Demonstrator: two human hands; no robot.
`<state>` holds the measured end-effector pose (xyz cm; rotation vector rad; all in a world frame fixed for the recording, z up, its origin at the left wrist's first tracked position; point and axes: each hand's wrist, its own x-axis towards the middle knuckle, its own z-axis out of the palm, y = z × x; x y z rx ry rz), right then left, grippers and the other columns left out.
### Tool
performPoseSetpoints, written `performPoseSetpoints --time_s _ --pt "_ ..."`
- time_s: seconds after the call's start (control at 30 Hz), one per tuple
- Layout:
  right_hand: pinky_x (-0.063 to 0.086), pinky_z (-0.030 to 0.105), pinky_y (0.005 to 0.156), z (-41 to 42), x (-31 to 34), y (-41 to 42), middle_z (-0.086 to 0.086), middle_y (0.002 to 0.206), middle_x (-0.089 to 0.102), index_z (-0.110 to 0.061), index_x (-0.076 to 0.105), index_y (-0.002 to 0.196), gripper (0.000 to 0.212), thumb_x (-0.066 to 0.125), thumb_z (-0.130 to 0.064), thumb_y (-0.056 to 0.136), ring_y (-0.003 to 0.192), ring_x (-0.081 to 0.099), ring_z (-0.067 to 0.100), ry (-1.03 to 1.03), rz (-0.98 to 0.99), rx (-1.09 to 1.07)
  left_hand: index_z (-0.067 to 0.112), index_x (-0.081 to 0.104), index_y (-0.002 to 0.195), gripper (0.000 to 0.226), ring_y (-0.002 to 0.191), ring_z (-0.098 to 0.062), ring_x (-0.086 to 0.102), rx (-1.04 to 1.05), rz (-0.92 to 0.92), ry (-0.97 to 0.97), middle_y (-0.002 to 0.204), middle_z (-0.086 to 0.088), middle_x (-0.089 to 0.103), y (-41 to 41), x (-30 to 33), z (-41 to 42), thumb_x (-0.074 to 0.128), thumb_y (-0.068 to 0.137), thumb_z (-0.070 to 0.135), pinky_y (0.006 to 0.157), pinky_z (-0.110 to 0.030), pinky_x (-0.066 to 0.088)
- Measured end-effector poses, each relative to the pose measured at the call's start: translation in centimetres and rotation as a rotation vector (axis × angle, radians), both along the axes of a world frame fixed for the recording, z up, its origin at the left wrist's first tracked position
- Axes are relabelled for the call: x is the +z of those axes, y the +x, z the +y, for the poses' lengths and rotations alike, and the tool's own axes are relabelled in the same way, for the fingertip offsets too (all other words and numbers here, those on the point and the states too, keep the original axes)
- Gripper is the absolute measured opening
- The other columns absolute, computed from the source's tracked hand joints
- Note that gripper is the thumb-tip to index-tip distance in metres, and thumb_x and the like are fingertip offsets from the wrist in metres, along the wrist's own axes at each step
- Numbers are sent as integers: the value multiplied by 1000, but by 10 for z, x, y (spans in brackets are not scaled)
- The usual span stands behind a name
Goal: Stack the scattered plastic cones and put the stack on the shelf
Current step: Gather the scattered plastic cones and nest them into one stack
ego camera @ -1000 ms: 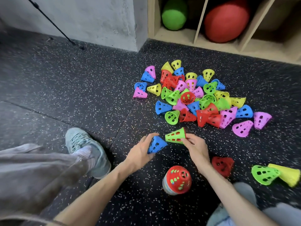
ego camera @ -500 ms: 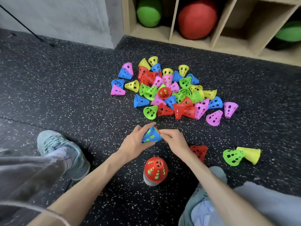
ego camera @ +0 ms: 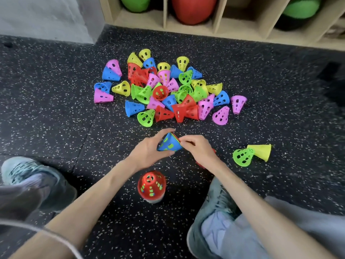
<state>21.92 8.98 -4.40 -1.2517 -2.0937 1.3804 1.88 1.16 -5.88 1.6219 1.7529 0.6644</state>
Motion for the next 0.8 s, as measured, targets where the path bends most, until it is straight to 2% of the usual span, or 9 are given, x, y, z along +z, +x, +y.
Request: performPoseSetpoints --time_s 0.17,0.27,0.37,0.47,0.53,0.6,0.67,0.73,0.8 --pt "45 20 81 33 18 40 -21 97 74 -29 78 100 24 61 -12 99 85 62 -12 25 -22 7 55 38 139 65 48 -2 47 -19 -28 15 93 0 67 9 8 11 77 87 48 57 -14 38" --pt "52 29 94 57 24 78 -17 103 75 -30 77 102 27 60 -9 98 100 67 -1 30 -71 -89 54 39 137 64 47 -3 49 -38 12 4 98 3 65 14 10 15 77 86 50 57 -13 36" --pt "48 33 103 74 23 119 -16 110 73 -28 77 103 30 59 -5 98 107 65 7 75 -199 -226 55 39 134 62 48 -4 48 -35 33 -22 98 3 64 16 8 16 77 85 50 58 -13 37" --pt "47 34 97 85 14 157 -6 120 68 -26 77 106 34 57 0 95 114 63 28 157 -284 -456 53 39 135 63 47 -6 45 -38 54 -26 97 3 63 16 6 14 77 85 49 57 -15 37" --pt "41 36 103 88 4 175 2 148 50 -29 75 112 38 57 -1 95 133 47 35 198 -412 -610 53 38 136 63 48 -6 45 -47 49 -34 97 1 63 17 5 13 77 86 48 58 -18 39" --pt "38 43 109 89 -8 186 6 163 27 -35 72 118 43 56 -3 94 144 29 38 135 -506 -690 55 37 135 63 51 -6 47 -55 43 -46 98 0 65 18 4 13 76 86 49 60 -21 42" --pt "39 46 112 91 -16 193 11 164 22 -37 70 122 51 53 0 90 144 29 40 39 -506 -744 55 37 136 63 52 -5 47 -59 44 -61 99 1 65 19 3 13 76 86 49 62 -23 42" --pt "43 43 107 93 -21 198 14 156 38 -35 71 119 54 51 2 87 133 45 35 -47 -439 -828 54 37 137 64 52 -4 48 -60 40 -65 99 1 64 20 1 14 76 87 48 60 -19 40" --pt "46 33 95 92 -25 201 9 141 56 -26 73 119 45 56 2 89 114 56 25 -121 -340 -874 54 38 138 64 53 -4 49 -60 31 -65 99 1 64 21 1 14 76 87 47 59 -16 41"
